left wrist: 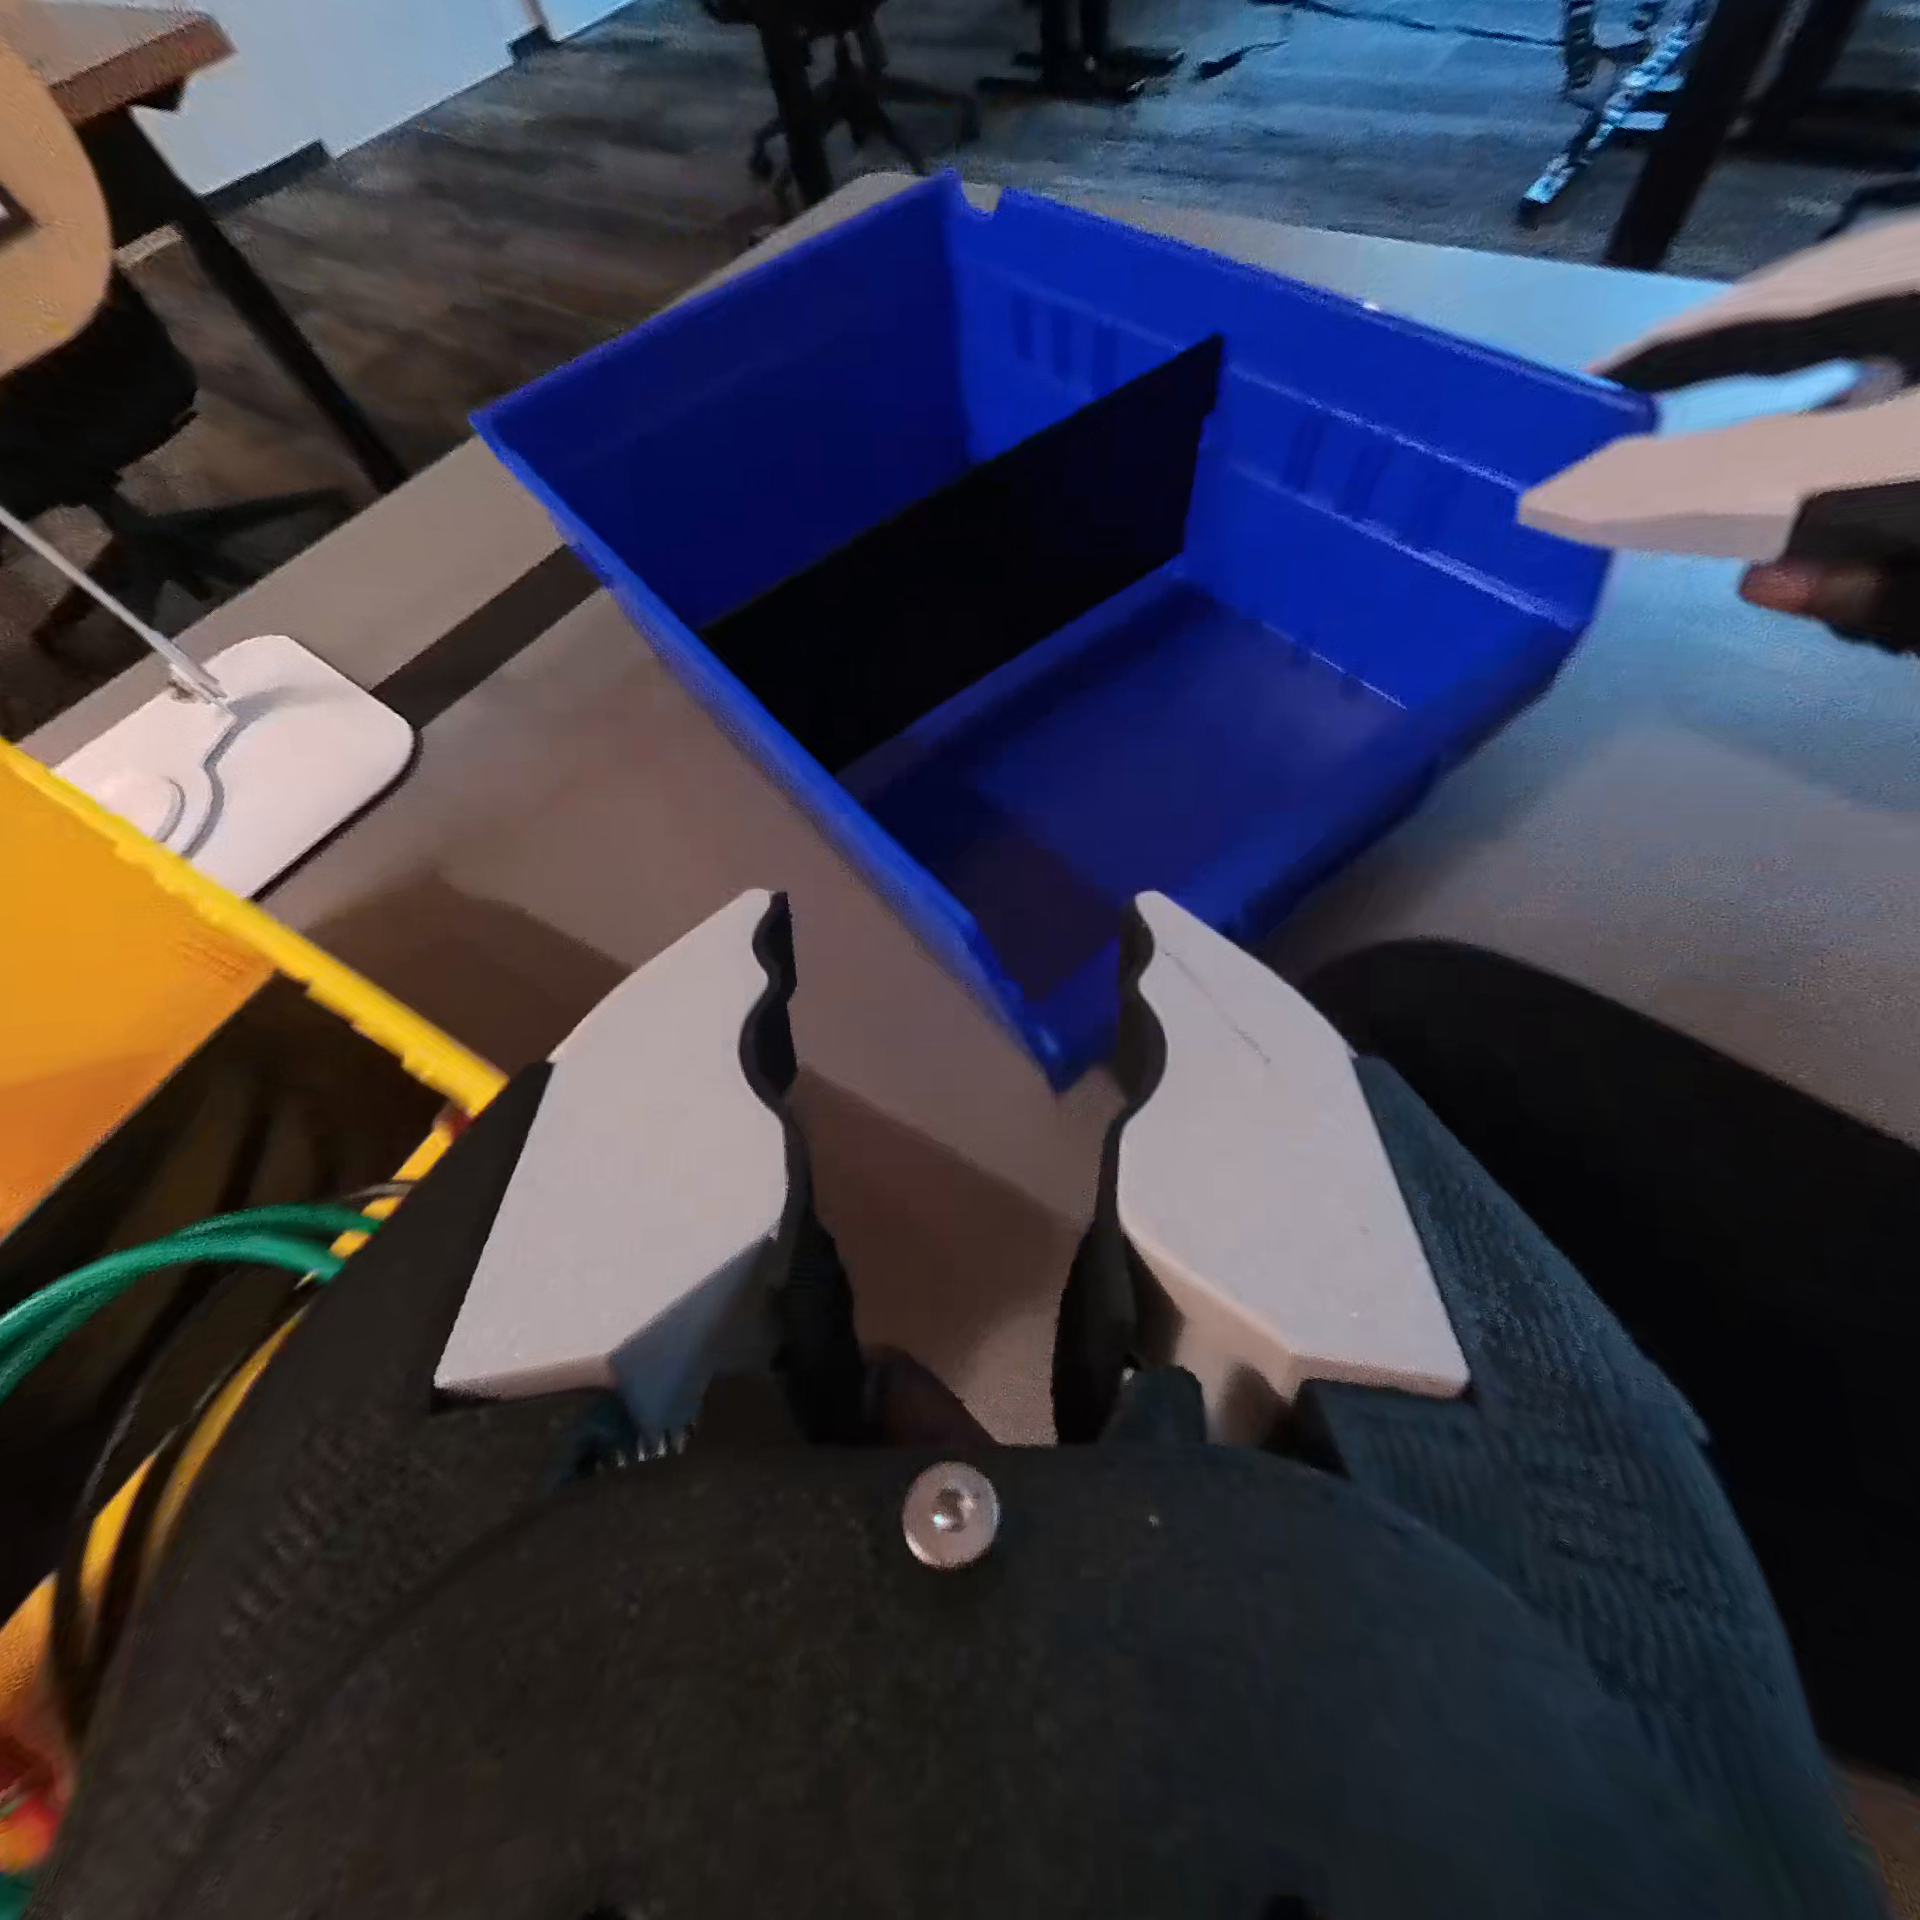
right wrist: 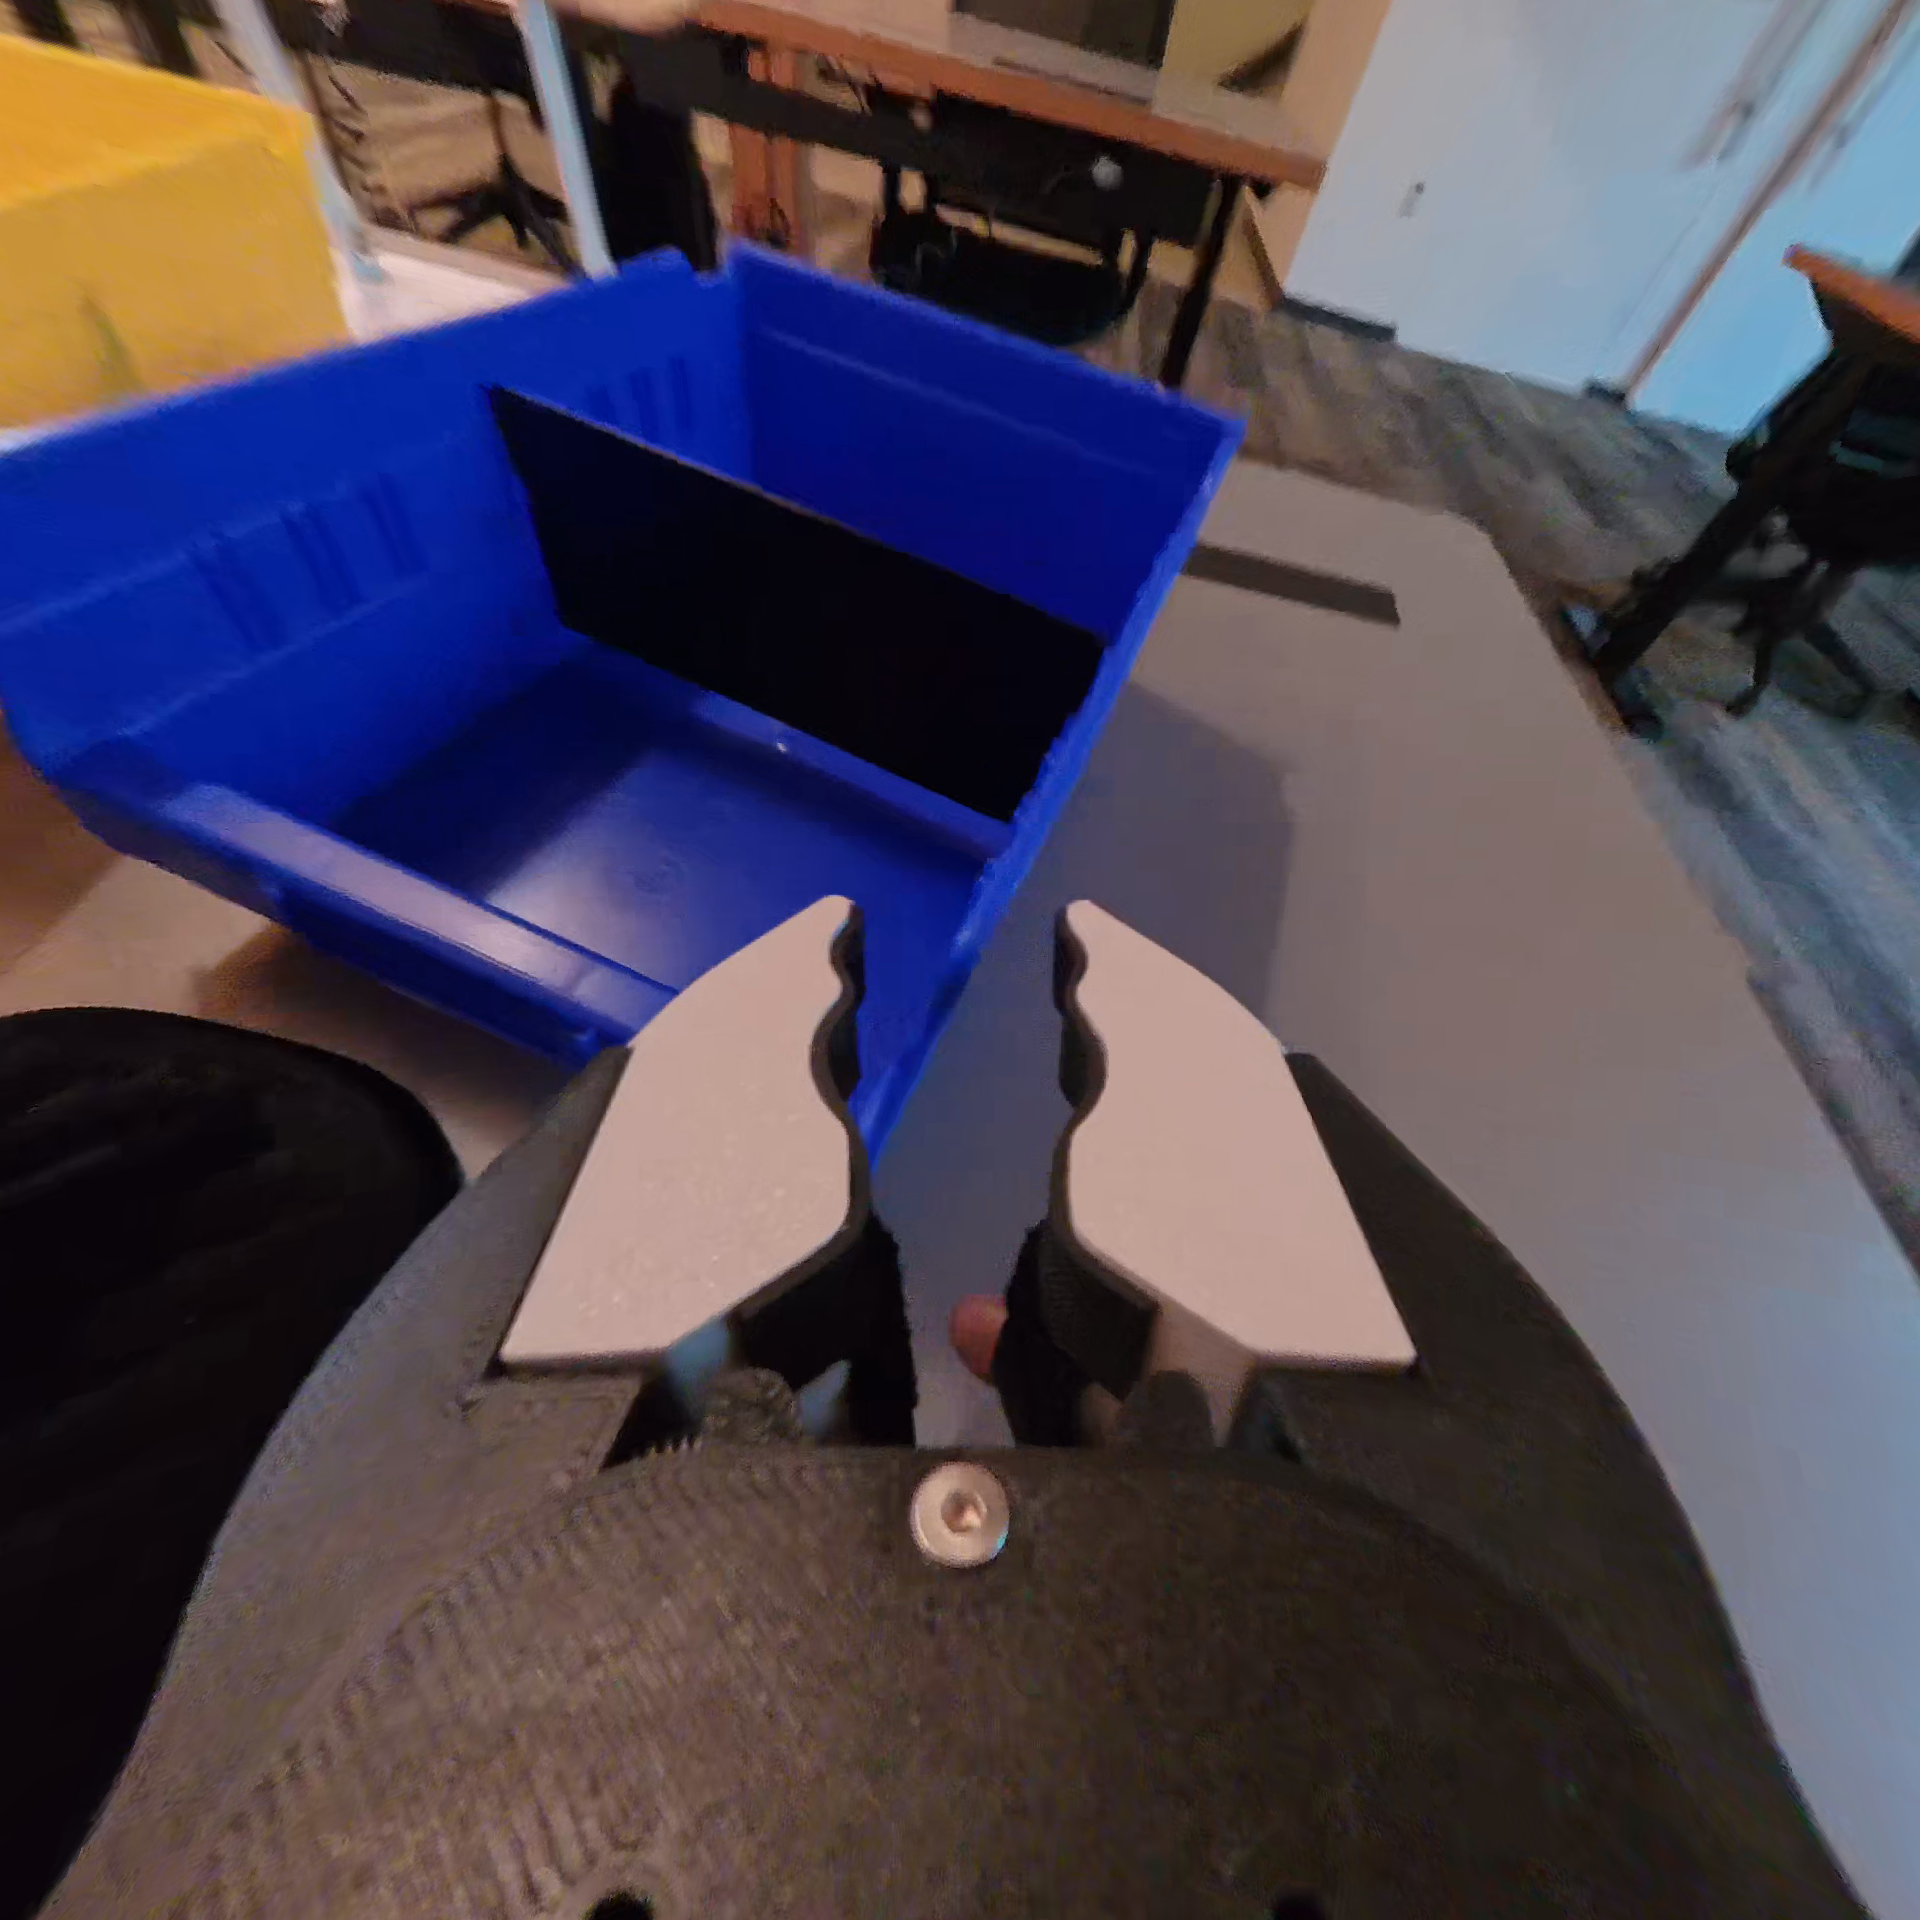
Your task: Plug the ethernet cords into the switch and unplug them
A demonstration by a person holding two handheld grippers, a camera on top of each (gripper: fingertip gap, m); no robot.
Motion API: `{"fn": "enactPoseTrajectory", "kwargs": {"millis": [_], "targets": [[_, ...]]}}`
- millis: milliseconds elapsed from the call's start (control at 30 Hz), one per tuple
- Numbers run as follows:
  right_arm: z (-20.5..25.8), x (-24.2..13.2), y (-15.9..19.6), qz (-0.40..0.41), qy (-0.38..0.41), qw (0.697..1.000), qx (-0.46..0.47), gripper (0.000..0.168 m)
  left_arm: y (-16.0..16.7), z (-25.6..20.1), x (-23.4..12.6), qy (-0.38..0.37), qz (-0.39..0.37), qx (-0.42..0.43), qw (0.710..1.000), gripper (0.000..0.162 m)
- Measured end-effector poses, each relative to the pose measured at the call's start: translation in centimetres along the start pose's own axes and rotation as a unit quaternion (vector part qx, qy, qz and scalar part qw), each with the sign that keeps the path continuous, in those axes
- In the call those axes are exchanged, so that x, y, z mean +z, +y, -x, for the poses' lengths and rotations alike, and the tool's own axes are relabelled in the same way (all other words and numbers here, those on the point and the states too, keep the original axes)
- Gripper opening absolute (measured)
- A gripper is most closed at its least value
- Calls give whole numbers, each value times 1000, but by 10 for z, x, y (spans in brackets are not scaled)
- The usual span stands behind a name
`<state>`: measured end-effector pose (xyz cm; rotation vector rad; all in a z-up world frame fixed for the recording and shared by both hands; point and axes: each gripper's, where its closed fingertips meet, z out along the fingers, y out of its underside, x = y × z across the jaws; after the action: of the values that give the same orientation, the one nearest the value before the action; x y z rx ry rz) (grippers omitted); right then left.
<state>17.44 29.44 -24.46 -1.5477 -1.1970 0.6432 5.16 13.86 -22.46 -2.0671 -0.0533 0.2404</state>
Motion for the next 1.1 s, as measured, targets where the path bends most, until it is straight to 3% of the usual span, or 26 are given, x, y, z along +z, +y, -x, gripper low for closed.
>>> {"fn": "enactPoseTrajectory", "kwargs": {"millis": [100, 167, 267, 367, 500, 600, 767, 1100], "targets": [[21, -12, -26, -48, -44, 995, -69, 54, 19, 11, -34, 29, 24, 20, 999, 60], [45, -14, -31, -54, -85, 980, -170, 57, 44, 24, -50, 36, 63, 27, 997, 59], [75, -8, -25, -9, -115, 956, -268, 63, 81, 47, -63, 18, 111, 48, 992, 56], [108, 3, -22, 9, -171, 939, -299, 63, 114, 62, -65, 13, 163, 87, 983, 54], [123, 27, 7, 91, -208, 905, -358, 65, 142, 75, -62, 4, 206, 152, 967, 53], [125, 40, 23, 139, -209, 882, -398, 58, 149, 81, -59, 6, 207, 162, 965, 34], [115, 46, 42, 197, -184, 838, -474, 32, 156, 92, -69, 12, 207, 162, 965, 35], [94, 38, 48, 184, -166, 841, -481, 34, 194, 136, -126, -15, 224, 142, 964, 36]]}}
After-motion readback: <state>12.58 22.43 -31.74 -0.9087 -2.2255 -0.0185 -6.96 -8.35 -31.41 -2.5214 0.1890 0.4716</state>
